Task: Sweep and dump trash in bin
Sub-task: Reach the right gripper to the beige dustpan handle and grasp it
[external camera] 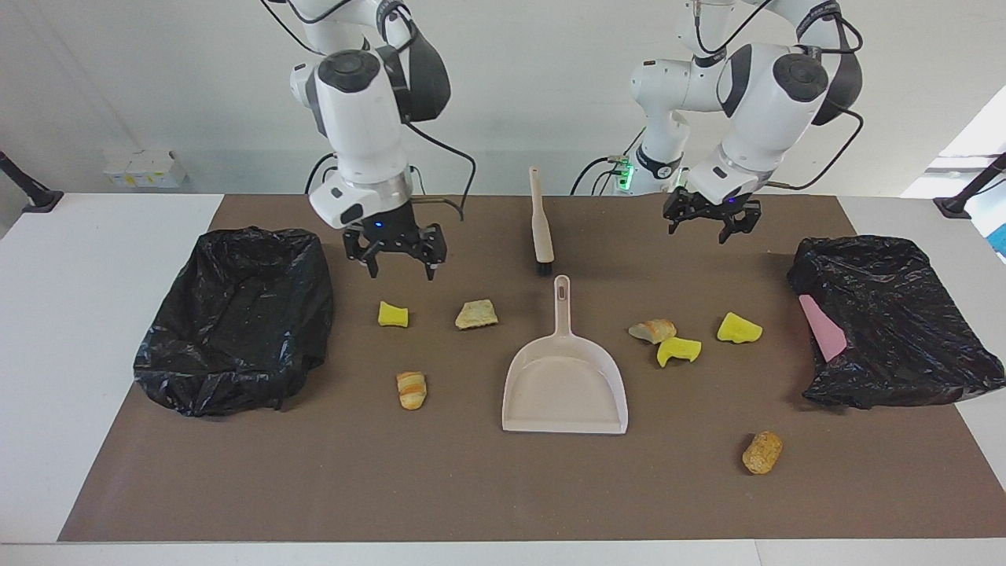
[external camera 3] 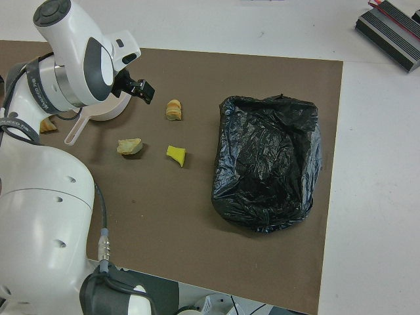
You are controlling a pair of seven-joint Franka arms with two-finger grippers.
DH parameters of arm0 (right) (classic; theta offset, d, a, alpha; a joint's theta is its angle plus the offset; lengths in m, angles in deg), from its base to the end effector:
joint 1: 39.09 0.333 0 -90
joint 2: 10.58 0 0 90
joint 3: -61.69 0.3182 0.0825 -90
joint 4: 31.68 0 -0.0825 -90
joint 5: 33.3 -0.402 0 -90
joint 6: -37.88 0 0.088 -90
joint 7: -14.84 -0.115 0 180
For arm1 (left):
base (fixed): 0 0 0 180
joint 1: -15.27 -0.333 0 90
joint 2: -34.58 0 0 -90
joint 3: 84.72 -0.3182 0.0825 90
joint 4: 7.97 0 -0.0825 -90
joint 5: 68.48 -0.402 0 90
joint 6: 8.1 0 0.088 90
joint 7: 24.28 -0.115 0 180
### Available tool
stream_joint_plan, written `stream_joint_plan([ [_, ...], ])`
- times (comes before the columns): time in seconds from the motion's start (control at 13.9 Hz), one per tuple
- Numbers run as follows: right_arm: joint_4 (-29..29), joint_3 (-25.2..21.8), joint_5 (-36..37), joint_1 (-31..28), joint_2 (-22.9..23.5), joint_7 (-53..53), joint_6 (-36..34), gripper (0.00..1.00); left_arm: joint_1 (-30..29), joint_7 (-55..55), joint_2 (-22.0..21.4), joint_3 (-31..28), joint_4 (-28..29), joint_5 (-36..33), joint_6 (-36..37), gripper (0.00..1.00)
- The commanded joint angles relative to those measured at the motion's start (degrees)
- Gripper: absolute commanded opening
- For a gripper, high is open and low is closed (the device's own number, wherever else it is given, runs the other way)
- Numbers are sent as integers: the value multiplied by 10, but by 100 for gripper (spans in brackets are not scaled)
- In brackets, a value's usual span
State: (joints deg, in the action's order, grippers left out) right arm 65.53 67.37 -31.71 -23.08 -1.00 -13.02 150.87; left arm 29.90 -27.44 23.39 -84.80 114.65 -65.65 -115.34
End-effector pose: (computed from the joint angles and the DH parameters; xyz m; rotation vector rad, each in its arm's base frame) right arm 0.5993 0.2325 0.4916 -3.0967 0.1558 -0.1600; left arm 0.4858 -0.1303 0.4701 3.0667 -0.4522 -0.1201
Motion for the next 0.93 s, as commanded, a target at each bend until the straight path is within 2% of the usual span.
stream_joint_plan([
  [0.0,-16,-1,25,60,65,-76,37,100,31,2,-59,-10,116,6,-74,100],
  [0.07,-27,-1,35,80,90,-98,49,100,41,2,-59,-10,134,6,-90,100],
  [0.29,-117,-1,60,133,188,-165,52,100,69,3,-63,-10,191,6,-137,100],
  [0.43,-173,-1,64,150,237,-175,51,100,107,25,-74,-10,244,6,-183,100],
  [0.65,-194,0,64,169,256,-174,54,100,164,98,-105,-10,281,6,-206,100],
  [0.86,-203,0,62,184,271,-173,46,100,248,199,-118,-10,287,6,-212,100],
])
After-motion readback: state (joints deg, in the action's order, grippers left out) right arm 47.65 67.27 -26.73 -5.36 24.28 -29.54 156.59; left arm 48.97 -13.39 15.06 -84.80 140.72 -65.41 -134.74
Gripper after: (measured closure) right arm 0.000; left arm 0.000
